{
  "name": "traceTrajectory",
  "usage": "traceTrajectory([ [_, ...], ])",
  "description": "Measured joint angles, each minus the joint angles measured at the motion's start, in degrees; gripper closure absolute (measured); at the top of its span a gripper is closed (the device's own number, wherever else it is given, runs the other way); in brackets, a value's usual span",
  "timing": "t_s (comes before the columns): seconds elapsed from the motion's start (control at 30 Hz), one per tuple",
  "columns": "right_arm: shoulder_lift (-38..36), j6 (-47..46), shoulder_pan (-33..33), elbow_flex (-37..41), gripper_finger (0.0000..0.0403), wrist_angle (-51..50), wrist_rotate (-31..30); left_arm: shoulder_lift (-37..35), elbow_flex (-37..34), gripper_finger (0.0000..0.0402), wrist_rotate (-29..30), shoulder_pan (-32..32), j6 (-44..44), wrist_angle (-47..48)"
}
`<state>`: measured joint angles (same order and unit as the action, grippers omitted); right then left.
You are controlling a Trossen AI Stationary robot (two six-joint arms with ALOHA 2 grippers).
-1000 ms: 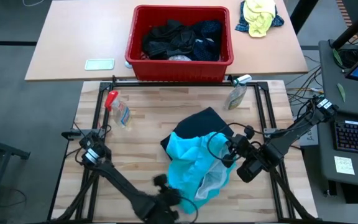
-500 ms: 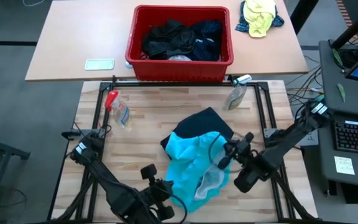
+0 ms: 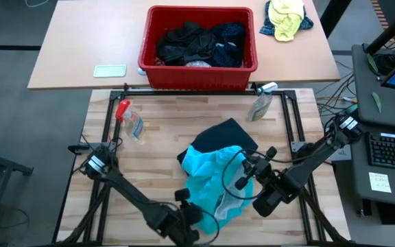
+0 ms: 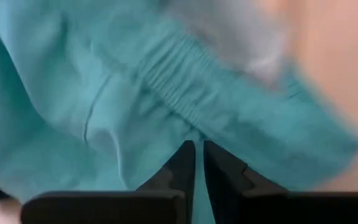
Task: Fold Laundry from Bin
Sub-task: Fold the light blue shorts
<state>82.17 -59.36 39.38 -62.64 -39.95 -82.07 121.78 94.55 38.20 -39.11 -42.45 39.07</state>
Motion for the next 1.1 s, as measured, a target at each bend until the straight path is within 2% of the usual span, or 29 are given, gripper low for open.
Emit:
traceTrajectory([
  [0.13,0.0,3.7,0.0,-1.5,0.0390,-0.2,3.0,-0.1,-6.2,0.0399,0.1,1.1,-6.9,-0.6],
  [0.27,0.0,5.0,0.0,-2.7,0.0390,-0.3,5.8,0.0,-8.0,0.0400,3.4,3.0,-14.8,10.2],
  [0.33,0.0,6.2,0.1,-4.2,0.0390,-0.1,10.3,-0.4,-6.6,0.0401,5.6,4.2,-19.1,20.9],
  [0.43,0.0,9.4,0.1,-6.7,0.0390,-0.1,22.2,-0.6,-1.2,0.0401,8.3,5.0,-25.3,39.5],
  [0.5,0.1,11.1,0.1,-7.6,0.0390,-0.2,26.0,-1.0,3.3,0.0401,10.4,4.8,-28.0,51.0],
  [0.53,0.1,12.0,0.2,-7.7,0.0390,-0.2,26.6,-1.3,5.2,0.0401,11.0,4.8,-27.4,51.9],
  [0.67,0.0,11.9,0.0,-7.7,0.0390,-2.8,26.5,-5.4,7.7,0.0401,9.9,4.8,-11.6,39.2],
  [0.77,0.1,8.2,-0.2,-7.5,0.0390,-6.3,25.9,-6.2,10.1,0.0401,4.3,4.7,-9.8,36.6],
  [0.93,0.1,1.7,-0.2,-6.0,0.0390,-11.8,25.1,-4.4,13.1,0.0398,-8.1,3.8,-19.3,34.0],
  [1.1,0.1,0.7,-0.3,-4.7,0.0390,-11.9,23.5,-0.9,13.4,0.0368,-19.2,3.5,-28.8,30.9],
])
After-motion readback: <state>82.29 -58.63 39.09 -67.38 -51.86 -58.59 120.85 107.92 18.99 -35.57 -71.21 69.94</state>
